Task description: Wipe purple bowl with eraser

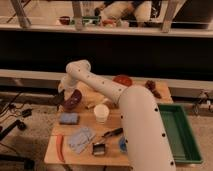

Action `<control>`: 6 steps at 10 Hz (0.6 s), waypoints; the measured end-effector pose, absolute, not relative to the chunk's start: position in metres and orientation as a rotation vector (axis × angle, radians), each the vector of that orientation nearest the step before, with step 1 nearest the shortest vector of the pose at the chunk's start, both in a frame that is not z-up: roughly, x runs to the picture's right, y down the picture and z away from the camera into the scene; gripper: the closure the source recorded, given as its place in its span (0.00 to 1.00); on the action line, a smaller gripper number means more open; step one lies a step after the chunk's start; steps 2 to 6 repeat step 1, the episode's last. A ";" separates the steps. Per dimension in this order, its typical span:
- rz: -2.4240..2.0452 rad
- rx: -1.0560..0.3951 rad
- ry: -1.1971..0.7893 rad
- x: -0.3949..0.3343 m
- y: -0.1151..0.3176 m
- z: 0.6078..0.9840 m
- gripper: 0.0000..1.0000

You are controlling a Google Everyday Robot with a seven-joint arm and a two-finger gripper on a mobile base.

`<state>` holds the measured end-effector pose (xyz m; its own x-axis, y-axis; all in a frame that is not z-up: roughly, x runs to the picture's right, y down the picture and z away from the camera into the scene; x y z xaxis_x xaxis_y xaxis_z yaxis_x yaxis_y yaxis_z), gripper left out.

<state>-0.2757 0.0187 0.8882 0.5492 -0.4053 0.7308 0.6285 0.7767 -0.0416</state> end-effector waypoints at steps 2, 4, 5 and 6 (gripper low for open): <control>-0.630 -0.319 -0.785 -0.281 0.021 0.885 1.00; -0.630 -0.319 -0.785 -0.281 0.021 0.885 1.00; -0.630 -0.319 -0.785 -0.281 0.021 0.885 1.00; -0.630 -0.319 -0.785 -0.281 0.021 0.885 1.00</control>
